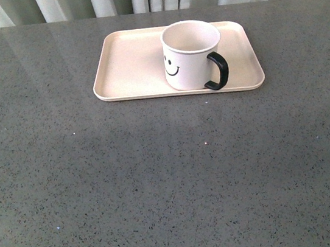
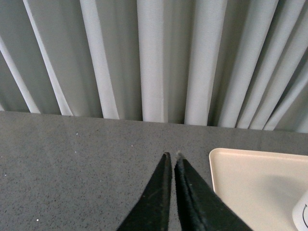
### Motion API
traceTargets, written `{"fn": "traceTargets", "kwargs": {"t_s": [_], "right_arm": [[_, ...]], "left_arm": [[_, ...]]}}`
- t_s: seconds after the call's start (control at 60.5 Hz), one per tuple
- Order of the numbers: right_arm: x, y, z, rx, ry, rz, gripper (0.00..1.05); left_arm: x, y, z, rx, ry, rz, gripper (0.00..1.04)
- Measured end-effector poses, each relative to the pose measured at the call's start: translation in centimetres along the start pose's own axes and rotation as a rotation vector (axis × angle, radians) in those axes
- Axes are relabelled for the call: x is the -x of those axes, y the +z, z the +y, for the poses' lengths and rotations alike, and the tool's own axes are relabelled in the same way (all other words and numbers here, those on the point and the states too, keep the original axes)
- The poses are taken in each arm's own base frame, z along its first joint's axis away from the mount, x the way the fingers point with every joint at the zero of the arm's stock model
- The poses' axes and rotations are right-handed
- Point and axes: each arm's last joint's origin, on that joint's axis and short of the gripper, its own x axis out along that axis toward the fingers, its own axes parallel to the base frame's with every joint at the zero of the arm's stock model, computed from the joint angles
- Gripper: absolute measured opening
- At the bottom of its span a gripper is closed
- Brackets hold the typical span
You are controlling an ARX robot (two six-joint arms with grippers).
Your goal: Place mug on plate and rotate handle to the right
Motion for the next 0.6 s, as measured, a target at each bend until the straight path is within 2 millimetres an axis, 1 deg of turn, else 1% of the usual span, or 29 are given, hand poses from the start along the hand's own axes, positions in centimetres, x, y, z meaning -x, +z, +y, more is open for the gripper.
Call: {"fn": "traceTargets", "kwargs": {"t_s": [0.017,0.198,0.512,0.595], "right_arm": [[0.0,0.0,0.0,0.0,0.0,0.0,0.96],[0.0,0.0,0.0,0.0,0.0,0.0,0.96],[0.0,0.0,0.0,0.0,0.0,0.0,0.96],[0.0,0.0,0.0,0.0,0.0,0.0,0.96]], "left_arm": [[0.4,-0.1,0.2,0.002,-0.001,0.0,0.01],[4.2,-1.7,2.2,-0.001,0.003,-0.001,0.01],[7.4,-2.9,3.4,-0.002,0.001,0.002,0.01],[8.0,-3.1,4.1,-0.003,-0.017,0.003,0.01]]}}
